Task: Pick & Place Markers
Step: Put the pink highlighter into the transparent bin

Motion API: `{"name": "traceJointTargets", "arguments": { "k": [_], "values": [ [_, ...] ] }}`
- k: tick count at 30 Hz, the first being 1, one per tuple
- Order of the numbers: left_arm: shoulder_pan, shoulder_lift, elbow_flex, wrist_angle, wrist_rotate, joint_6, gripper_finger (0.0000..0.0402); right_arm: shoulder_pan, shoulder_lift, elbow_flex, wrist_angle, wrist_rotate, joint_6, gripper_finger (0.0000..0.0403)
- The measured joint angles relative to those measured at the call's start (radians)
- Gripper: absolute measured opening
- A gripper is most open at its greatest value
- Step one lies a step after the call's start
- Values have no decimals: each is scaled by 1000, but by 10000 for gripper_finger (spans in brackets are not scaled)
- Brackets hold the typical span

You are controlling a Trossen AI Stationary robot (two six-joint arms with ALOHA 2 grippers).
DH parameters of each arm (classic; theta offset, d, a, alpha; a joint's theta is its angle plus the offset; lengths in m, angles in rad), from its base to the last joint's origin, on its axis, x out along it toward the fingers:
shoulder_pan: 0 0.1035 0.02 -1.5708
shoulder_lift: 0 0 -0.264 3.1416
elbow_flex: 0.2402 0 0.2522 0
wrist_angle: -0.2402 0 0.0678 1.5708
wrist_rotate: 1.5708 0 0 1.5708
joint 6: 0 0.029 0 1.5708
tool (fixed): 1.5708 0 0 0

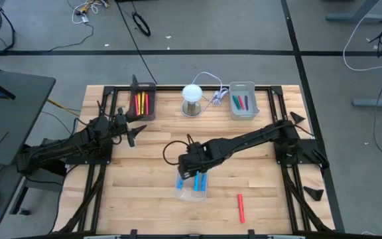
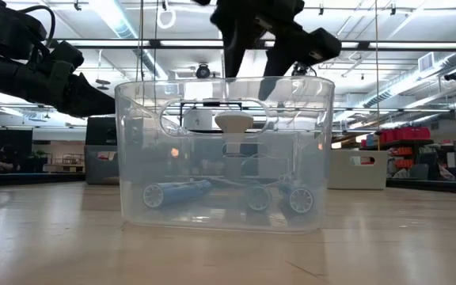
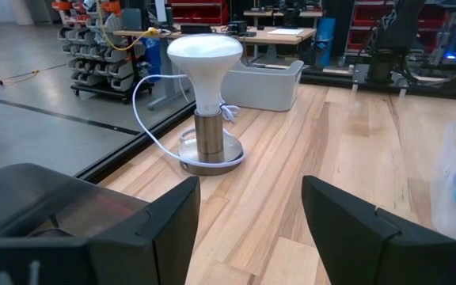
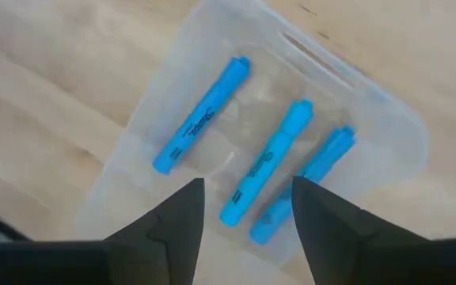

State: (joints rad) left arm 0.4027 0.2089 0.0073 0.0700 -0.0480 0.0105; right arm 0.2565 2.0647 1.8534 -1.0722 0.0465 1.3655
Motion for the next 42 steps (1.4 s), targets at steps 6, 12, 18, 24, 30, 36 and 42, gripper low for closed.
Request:
{"name": "traceJointTargets", "arguments": {
  "k": [6, 12, 18, 24, 30, 36, 42],
  "values": [
    [0, 0, 0, 0, 0, 0, 229, -1, -45, -19, -2, 2, -428, 190],
    [0, 0, 0, 0, 0, 0, 229, -2, -64, -34, 1, 1, -1026, 190],
    [0, 0, 0, 0, 0, 0, 229, -2, -64, -34, 3, -1, -1533, 190],
    [0, 0, 0, 0, 0, 0, 229, -2, -63, -34, 8, -2, -1919, 190],
    [0, 0, 0, 0, 0, 0, 229, 3, -63, -50, -20, -6, -2203, 190],
    [0, 0, 0, 0, 0, 0, 229, 31, -114, -191, -7, -11, -2408, 190],
    [0, 0, 0, 0, 0, 0, 229, 89, -232, -426, 84, -12, -2409, 190]
  ]
}}
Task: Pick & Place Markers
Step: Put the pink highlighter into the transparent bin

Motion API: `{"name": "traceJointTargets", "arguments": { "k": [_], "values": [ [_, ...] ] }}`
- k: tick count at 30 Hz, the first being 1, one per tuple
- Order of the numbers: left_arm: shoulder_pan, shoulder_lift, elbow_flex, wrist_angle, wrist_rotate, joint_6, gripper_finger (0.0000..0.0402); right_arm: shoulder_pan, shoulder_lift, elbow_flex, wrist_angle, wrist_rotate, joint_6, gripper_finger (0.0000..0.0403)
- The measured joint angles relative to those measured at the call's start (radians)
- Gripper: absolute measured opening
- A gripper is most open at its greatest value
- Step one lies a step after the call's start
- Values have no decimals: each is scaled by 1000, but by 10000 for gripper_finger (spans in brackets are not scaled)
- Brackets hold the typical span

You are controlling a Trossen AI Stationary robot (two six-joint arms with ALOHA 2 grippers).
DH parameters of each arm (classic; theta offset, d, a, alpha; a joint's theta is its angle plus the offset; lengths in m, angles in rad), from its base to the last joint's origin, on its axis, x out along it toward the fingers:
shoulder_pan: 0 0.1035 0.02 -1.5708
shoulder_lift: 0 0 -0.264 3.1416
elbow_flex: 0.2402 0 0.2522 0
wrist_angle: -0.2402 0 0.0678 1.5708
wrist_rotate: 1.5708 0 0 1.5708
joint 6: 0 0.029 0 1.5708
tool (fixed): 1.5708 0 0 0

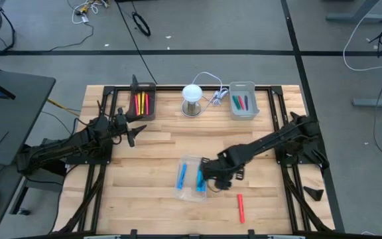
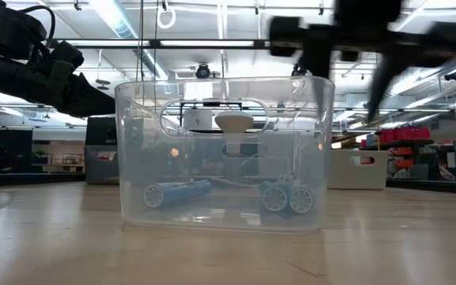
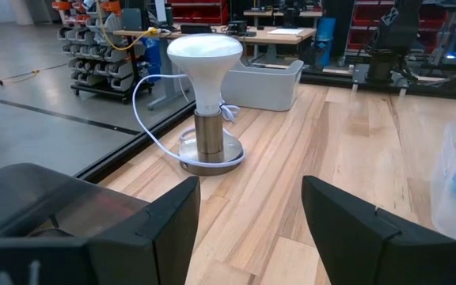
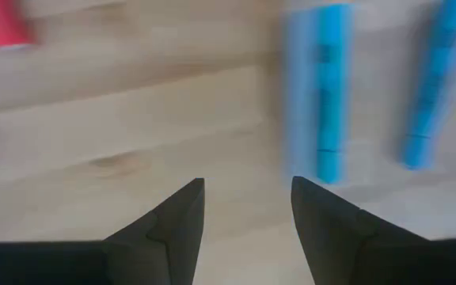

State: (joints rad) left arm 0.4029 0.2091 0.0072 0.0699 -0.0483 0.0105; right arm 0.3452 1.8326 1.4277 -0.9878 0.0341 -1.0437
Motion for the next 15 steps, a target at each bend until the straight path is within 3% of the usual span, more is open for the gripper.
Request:
{"name": "traceJointTargets", "arguments": {
  "k": [7, 15],
  "values": [
    [0, 0, 0, 0, 0, 0, 229, 91, -124, -236, 69, -9, 25, 190],
    [0, 0, 0, 0, 0, 0, 229, 183, -173, -370, 120, -80, 112, 190]
  ]
}}
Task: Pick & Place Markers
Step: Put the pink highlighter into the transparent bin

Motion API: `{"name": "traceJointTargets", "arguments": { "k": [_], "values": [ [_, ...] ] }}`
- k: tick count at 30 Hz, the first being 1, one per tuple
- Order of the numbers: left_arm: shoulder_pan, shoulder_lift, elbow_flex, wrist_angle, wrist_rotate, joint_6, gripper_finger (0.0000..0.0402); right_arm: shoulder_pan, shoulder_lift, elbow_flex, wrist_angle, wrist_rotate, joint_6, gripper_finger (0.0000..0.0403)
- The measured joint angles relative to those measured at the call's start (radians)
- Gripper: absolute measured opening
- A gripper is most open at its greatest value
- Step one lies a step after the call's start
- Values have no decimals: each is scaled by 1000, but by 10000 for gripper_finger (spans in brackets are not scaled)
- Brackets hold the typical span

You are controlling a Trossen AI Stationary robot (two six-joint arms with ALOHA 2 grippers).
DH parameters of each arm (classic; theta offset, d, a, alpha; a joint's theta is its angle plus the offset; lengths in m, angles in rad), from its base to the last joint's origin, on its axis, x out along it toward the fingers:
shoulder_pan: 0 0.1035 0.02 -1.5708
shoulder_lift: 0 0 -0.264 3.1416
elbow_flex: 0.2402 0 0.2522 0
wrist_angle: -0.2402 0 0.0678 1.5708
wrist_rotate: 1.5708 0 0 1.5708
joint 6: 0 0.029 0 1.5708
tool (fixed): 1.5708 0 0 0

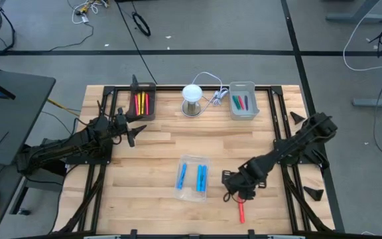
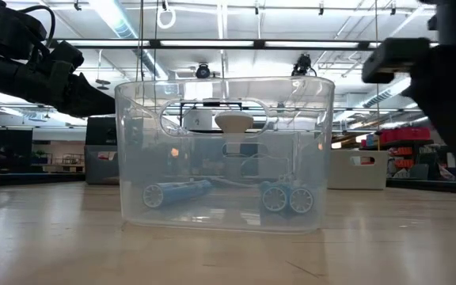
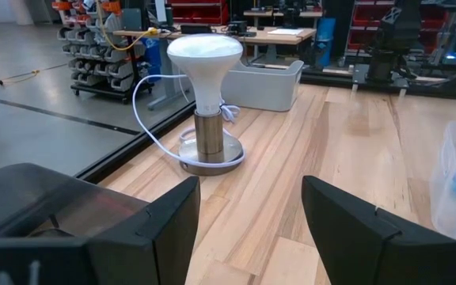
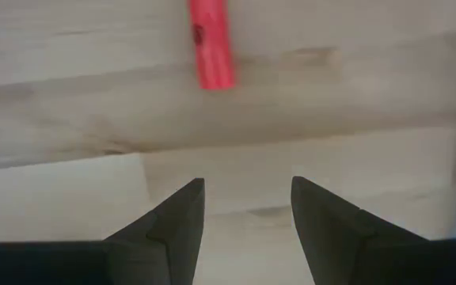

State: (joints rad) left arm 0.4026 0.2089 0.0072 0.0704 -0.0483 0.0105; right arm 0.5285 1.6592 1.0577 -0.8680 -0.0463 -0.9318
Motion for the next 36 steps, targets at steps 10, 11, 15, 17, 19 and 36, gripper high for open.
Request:
{"name": "traceJointTargets", "arguments": {
  "k": [10, 11, 15, 17, 19, 36],
  "values": [
    [0, 0, 0, 0, 0, 0, 229, 78, -3, -7, 34, 0, 17, 190],
    [0, 0, 0, 0, 0, 0, 229, 85, -1, -7, 47, 0, 28, 190],
    [0, 0, 0, 0, 0, 0, 229, 110, 16, -7, 93, -17, 94, 190],
    [0, 0, 0, 0, 0, 0, 229, 123, 31, -7, 108, -31, 118, 190],
    [0, 0, 0, -1, 0, 0, 229, 134, 48, -7, 127, -38, 132, 190],
    [0, 0, 0, 0, 0, 0, 229, 111, 129, -7, 195, -101, 100, 190]
  ]
}}
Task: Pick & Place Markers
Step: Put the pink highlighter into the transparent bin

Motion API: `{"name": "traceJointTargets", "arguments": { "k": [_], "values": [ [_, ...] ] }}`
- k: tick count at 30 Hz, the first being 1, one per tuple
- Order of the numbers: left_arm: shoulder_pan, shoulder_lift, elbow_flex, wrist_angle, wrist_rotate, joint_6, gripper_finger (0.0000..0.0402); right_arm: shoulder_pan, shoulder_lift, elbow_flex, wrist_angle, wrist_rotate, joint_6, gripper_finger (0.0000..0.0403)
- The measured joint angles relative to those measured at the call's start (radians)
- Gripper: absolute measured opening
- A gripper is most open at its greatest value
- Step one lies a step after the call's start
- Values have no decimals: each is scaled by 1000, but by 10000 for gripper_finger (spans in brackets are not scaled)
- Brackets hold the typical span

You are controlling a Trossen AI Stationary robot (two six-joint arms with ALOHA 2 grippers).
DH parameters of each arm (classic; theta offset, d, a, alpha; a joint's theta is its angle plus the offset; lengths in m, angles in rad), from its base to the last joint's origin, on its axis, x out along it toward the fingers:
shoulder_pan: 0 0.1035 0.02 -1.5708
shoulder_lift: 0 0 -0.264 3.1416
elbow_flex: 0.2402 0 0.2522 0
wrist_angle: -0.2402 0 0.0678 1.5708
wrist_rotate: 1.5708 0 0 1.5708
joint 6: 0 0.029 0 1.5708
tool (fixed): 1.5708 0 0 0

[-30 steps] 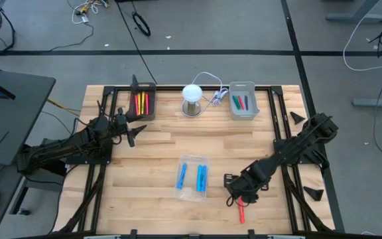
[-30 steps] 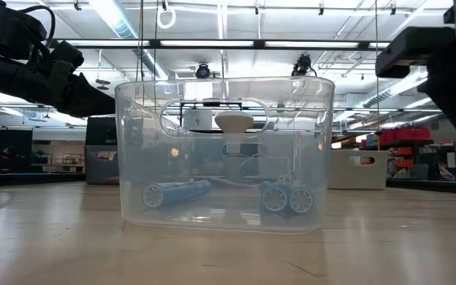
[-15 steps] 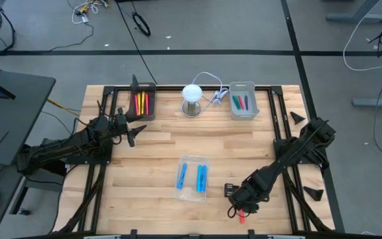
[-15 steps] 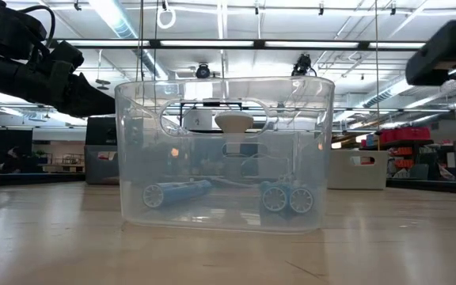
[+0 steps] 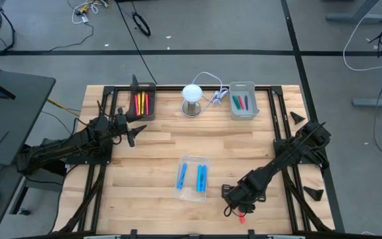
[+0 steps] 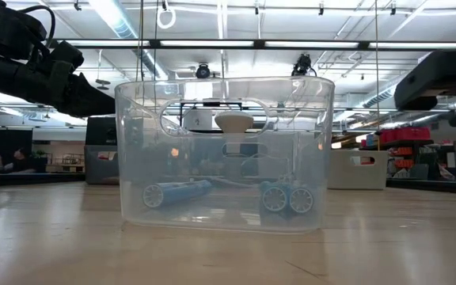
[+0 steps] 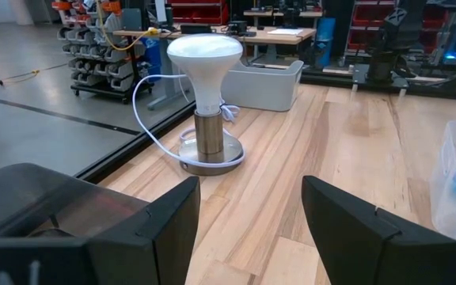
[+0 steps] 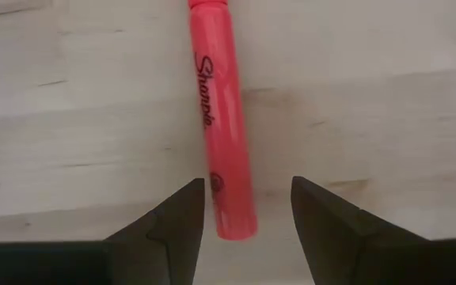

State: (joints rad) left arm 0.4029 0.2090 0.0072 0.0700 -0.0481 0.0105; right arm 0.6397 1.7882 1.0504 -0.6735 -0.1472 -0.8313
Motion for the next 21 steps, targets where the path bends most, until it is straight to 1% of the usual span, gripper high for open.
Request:
{"name": "traceJointTargets", "arguments": {
  "k": [4, 11, 17, 21],
  "values": [
    [0, 0, 0, 0, 0, 0, 229, -10, 0, 0, -3, -3, -4, 183],
    [0, 0, 0, 0, 0, 0, 229, -22, 14, 0, -2, -8, -53, 134],
    [0, 0, 0, 0, 0, 0, 229, -35, 36, 0, 4, -90, -74, 85],
    [0, 0, 0, 0, 0, 0, 229, -44, 38, 1, 5, -113, -78, 64]
  ]
}}
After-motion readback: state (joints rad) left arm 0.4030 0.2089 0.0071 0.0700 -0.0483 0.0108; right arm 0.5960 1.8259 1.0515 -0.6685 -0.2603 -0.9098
